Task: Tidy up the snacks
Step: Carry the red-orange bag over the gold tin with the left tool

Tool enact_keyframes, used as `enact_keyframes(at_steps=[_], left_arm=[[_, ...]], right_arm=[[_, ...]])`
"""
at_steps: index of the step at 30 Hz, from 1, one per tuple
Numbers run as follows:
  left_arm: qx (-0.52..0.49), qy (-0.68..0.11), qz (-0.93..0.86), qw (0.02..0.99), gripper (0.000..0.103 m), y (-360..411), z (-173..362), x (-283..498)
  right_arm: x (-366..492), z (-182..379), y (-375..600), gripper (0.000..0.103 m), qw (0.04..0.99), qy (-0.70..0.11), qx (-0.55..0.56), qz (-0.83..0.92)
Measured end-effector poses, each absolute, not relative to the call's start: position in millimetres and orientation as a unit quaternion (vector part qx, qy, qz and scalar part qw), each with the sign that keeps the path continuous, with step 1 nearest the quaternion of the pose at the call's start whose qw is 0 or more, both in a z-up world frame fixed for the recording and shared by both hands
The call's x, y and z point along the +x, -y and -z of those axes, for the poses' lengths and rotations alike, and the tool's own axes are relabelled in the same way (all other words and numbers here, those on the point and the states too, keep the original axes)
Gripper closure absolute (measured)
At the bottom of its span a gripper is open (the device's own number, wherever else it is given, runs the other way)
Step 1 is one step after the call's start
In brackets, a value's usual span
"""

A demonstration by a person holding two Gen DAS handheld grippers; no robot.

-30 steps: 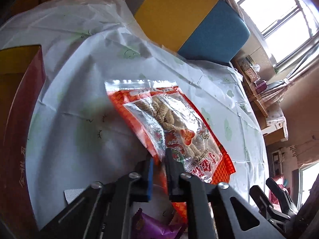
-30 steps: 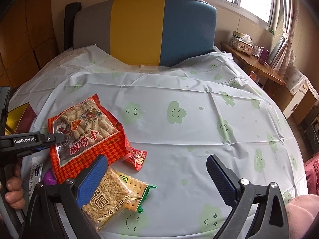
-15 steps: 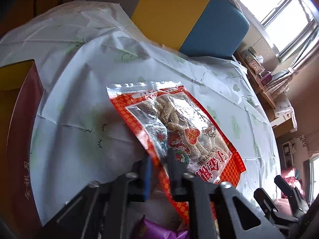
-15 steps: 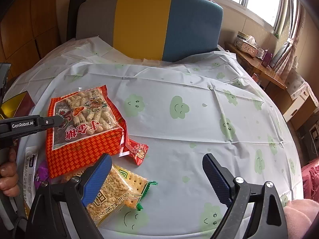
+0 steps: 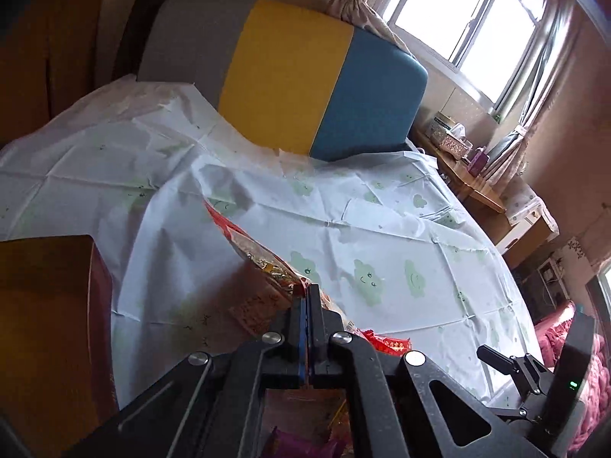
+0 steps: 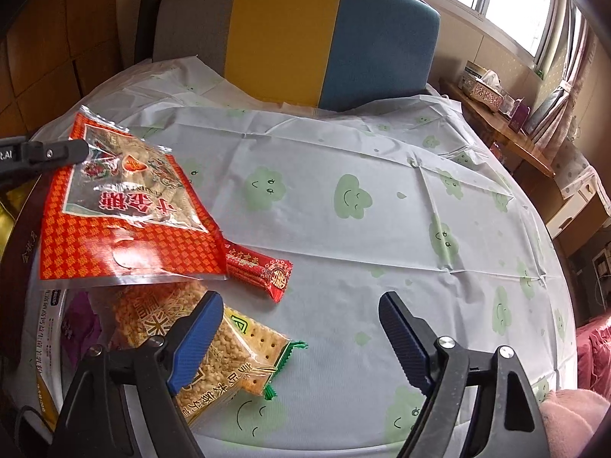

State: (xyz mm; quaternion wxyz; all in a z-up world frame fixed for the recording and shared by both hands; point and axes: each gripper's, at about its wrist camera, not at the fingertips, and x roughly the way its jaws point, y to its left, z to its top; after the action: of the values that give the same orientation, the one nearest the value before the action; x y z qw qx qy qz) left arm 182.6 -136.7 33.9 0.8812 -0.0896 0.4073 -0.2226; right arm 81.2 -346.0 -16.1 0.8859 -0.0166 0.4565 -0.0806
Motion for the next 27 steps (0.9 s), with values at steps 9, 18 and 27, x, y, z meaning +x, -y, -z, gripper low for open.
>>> enact_keyframes(at_steps=[9, 18, 27], left_arm=[[-0.102, -0.384, 0.222, 0.89, 0.103, 109, -57, 171], [-0.11, -0.37, 0.226, 0.895, 0.103, 89, -77, 157], [-0.123, -0.342, 0.233, 0.902, 0.103, 61, -109, 141]], right_arm=[[80, 11, 343, 0.026, 0.895, -0.445, 0.018, 0.035], [75, 7, 307, 0.027, 0.896, -0.439, 0.01, -0.073], [70, 12, 287, 0.036, 0.886, -0.449, -0.008, -0.117]])
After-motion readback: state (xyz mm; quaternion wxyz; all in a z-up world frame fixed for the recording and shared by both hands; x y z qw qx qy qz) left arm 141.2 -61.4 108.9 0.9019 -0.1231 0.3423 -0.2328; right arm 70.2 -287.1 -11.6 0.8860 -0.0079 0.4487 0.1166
